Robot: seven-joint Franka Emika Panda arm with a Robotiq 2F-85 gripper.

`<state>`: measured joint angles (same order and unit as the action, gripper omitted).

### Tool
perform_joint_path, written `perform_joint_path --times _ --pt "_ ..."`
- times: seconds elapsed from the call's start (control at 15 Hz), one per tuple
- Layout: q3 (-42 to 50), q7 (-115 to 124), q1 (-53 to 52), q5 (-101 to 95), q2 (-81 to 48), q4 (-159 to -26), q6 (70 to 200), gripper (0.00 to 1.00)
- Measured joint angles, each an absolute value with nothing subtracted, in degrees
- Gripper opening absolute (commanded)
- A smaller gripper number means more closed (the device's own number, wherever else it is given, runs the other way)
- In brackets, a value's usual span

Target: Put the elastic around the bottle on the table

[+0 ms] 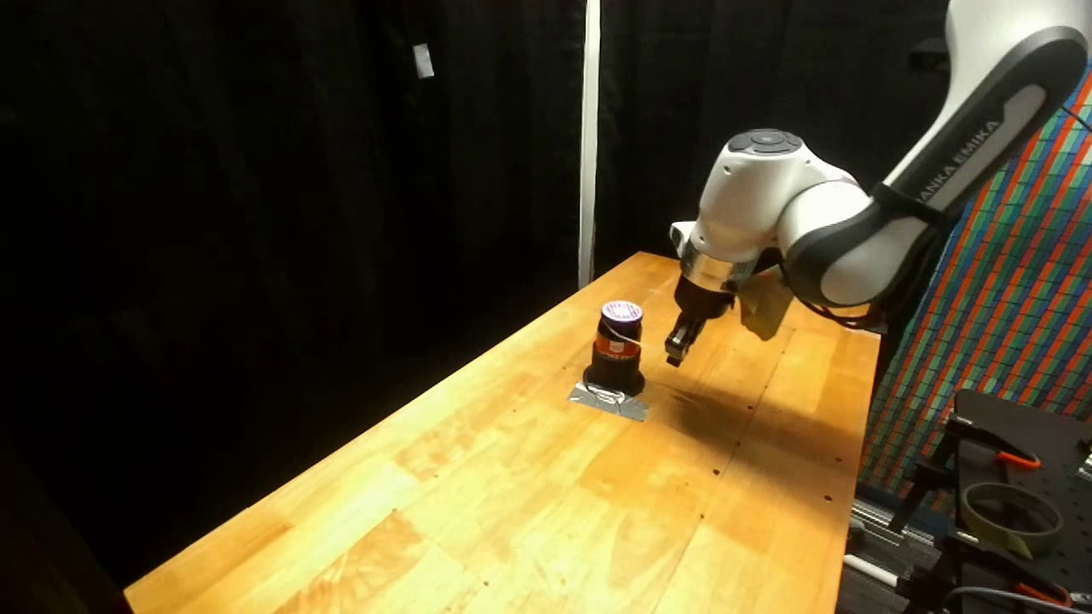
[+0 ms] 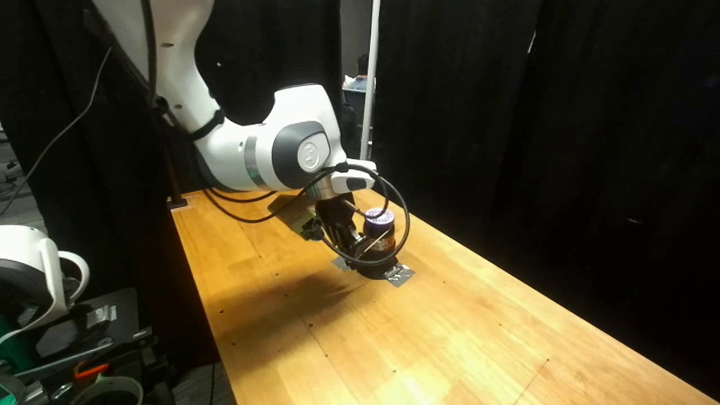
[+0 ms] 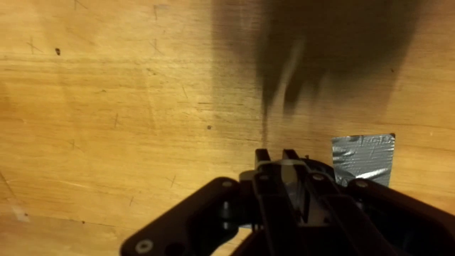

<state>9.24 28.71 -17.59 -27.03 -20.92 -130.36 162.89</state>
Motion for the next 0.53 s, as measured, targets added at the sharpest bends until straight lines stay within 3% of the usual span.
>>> perform_joint_path --times 0.53 --pt "44.3 64.9 -46.1 -63.7 -22.0 -135.3 184.3 0.17"
